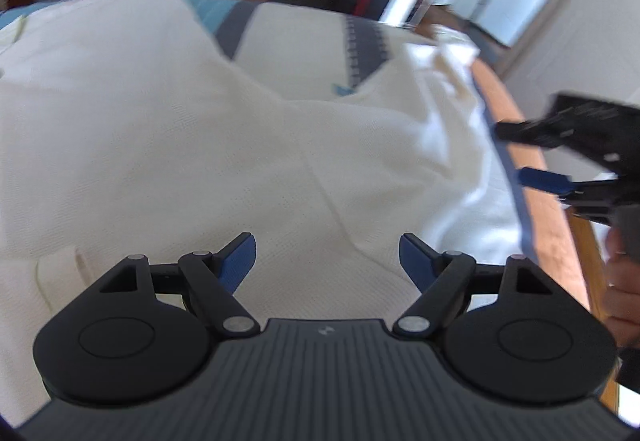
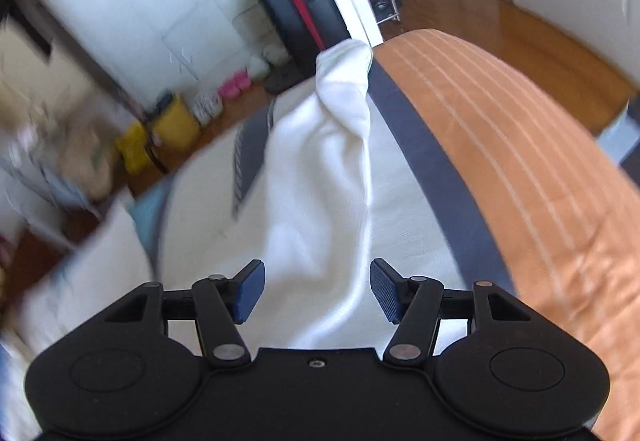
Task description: Fold clothes
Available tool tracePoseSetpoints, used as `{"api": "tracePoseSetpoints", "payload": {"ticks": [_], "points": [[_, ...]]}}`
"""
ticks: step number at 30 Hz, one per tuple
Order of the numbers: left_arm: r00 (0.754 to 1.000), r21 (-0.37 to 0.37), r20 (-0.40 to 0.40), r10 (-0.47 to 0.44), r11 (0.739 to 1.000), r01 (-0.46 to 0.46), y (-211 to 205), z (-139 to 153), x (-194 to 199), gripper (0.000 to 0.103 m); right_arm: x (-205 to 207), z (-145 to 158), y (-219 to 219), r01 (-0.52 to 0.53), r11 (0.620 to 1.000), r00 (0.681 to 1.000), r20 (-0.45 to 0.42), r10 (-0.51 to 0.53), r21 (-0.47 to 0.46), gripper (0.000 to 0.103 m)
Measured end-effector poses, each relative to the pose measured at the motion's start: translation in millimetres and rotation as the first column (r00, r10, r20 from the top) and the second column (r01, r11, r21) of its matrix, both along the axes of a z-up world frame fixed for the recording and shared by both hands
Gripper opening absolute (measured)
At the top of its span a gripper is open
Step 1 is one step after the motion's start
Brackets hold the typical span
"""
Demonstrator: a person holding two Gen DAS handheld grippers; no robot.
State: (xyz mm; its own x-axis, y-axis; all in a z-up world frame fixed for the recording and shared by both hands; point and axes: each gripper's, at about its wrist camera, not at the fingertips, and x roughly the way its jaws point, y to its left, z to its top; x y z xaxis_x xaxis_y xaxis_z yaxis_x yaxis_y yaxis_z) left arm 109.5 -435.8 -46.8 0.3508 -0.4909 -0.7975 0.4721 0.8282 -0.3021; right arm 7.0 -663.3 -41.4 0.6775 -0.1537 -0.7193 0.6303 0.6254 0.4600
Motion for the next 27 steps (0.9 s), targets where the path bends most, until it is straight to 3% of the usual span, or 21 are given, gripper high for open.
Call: {"api": "tracePoseSetpoints", "payload": {"ticks": [5, 8, 9, 12, 15, 17, 19, 23, 24, 27], "points": [[0.996, 0.047, 0.070, -0.056, 0.998, 0.053, -10.3, 3.3, -2.4, 0.075, 5.3, -4.1, -21.5, 0.039, 0.999, 0.997, 0.058, -0.040, 0.024, 0.061], [0.987, 0.035, 0.094, -0.132, 0.991, 0.130, -21.6, 5.3, -0.9, 0.061, 13.1, -19.2, -35.0, 0.017, 0.999, 0.997, 0.074, -0.020, 0.040, 0.051], [0.979, 0.039, 0.113, -0.171, 0.985, 0.167, -26.8, 6.2, -2.1, 0.057, 14.5, -24.2, -40.3, 0.014, 0.998, 0.996, 0.083, -0.018, 0.055, 0.043], [0.937, 0.062, 0.168, -0.306, 0.952, 0.299, -45.0, 6.9, -4.9, 0.046, 12.0, -32.7, -50.9, 0.000, 0.996, 0.994, 0.113, -0.010, 0.087, 0.033], [0.904, 0.048, 0.140, -0.405, 0.914, 0.402, -58.9, 0.4, -2.4, 0.046, 11.5, -34.2, -53.5, -0.024, 0.998, 0.995, 0.100, 0.019, 0.058, 0.034], [0.895, 0.013, 0.085, -0.438, 0.899, 0.438, -65.0, -9.1, 2.6, 0.049, 13.4, -36.7, -54.0, -0.021, 0.999, 0.997, 0.077, 0.019, 0.028, 0.044], [0.902, -0.013, 0.030, -0.430, 0.902, 0.431, -67.0, -21.5, 8.2, 0.051, 17.9, -44.9, -56.4, -0.027, 0.999, 0.997, 0.070, 0.025, 0.021, 0.055], [0.922, -0.092, -0.030, -0.387, 0.919, 0.383, -60.2, -36.3, 18.2, 0.051, 34.0, -70.3, -57.3, -0.061, 0.998, 0.995, 0.085, 0.061, -0.003, 0.053], [0.927, -0.107, -0.048, -0.373, 0.924, 0.366, -58.4, -37.8, 20.5, 0.047, 38.2, -73.2, -55.4, -0.063, 0.997, 0.992, 0.106, 0.069, -0.054, 0.052], [0.932, -0.068, -0.050, -0.358, 0.933, 0.355, -58.7, -37.9, 25.7, 0.017, 62.2, -72.9, -56.7, -0.102, 0.979, 0.989, 0.086, 0.119, -0.179, 0.041]]}}
